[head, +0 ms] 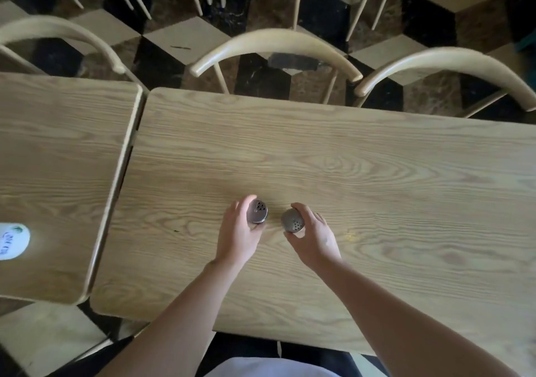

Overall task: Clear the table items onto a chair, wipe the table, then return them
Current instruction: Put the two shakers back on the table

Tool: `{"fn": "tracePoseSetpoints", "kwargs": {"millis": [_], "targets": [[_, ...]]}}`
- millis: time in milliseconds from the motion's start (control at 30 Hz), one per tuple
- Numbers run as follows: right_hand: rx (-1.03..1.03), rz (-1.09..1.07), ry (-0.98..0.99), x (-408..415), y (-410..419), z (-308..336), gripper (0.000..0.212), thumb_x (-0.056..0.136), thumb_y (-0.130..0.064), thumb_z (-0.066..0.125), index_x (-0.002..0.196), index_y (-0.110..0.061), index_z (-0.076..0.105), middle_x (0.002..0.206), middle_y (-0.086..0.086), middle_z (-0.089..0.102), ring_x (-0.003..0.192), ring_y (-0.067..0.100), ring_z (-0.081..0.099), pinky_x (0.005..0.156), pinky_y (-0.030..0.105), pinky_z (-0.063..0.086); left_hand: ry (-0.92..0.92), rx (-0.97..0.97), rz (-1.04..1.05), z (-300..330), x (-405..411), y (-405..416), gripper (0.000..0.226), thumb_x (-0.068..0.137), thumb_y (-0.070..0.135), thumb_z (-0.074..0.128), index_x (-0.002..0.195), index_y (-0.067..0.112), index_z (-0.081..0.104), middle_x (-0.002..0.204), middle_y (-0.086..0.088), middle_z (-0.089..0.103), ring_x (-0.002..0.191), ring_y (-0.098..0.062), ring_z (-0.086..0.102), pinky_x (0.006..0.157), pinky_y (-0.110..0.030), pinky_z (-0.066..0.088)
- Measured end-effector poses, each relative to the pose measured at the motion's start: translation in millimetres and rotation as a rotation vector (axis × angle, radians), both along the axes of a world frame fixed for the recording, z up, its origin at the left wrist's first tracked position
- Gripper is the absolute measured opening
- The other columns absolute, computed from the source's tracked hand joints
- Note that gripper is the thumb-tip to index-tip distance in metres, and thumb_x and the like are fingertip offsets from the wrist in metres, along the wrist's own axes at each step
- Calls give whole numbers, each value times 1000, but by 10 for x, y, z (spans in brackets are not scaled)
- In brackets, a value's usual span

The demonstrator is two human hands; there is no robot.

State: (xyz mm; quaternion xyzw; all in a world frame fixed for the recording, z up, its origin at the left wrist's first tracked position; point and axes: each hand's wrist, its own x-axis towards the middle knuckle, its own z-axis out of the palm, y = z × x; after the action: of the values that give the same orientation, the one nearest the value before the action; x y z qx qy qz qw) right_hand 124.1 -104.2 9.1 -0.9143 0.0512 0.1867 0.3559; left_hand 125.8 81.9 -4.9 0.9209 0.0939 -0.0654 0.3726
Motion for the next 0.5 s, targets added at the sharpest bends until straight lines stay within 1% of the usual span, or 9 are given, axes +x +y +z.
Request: {"fn": "tracePoseSetpoints", "kwargs": {"millis": [67,133,233,333,400,433,500], "targets": [[9,6,-9,25,61,-24,60,79,-27,75,133,-32,49,119,-12,61,113,15,52,85,26,44,-8,13,-10,-49,-19,41,62,73,18,84,128,22,55,114,3,65,106,-20,60,93,-29,46],[9,-10,-7,45,115,-44,61,80,-26,75,135,-31,48,121,-10,60,115,15,51,87,26,43,-17,19,-10,-85,-38,78,62,74,17,83,128,23,53,113,3,64,105,-21,60,93,-31,47],[5,-40,-11,71,157,-65,60,81,-25,74,135,-30,48,123,-10,60,116,16,52,89,28,45,-10,25,-4,-123,-58,112,60,75,16,81,128,23,54,111,2,62,103,-20,59,91,-27,45],[-22,-34,-16,69,169,-74,61,81,-28,73,136,-33,45,124,-12,58,117,16,51,86,30,47,-7,25,-2,-155,-69,105,59,76,16,80,127,22,52,113,1,61,105,-20,59,91,-24,44],[-40,-20,-13,51,167,-85,68,81,-29,73,141,-35,40,127,-14,56,120,16,50,85,29,47,0,25,-3,-142,-66,94,60,76,16,79,128,23,50,114,1,60,106,-20,58,92,-29,46],[-38,-20,1,34,160,-89,74,81,-30,74,144,-35,36,131,-14,54,122,16,49,88,30,47,10,20,-7,-131,-68,96,63,76,16,79,131,23,49,116,1,59,107,-20,57,93,-31,47],[-25,-48,52,-16,129,-94,85,81,-31,75,150,-33,27,142,-12,48,129,14,44,96,31,46,61,4,-7,-101,-92,113,74,76,17,80,140,22,43,124,0,55,111,-18,55,95,-32,47]]}}
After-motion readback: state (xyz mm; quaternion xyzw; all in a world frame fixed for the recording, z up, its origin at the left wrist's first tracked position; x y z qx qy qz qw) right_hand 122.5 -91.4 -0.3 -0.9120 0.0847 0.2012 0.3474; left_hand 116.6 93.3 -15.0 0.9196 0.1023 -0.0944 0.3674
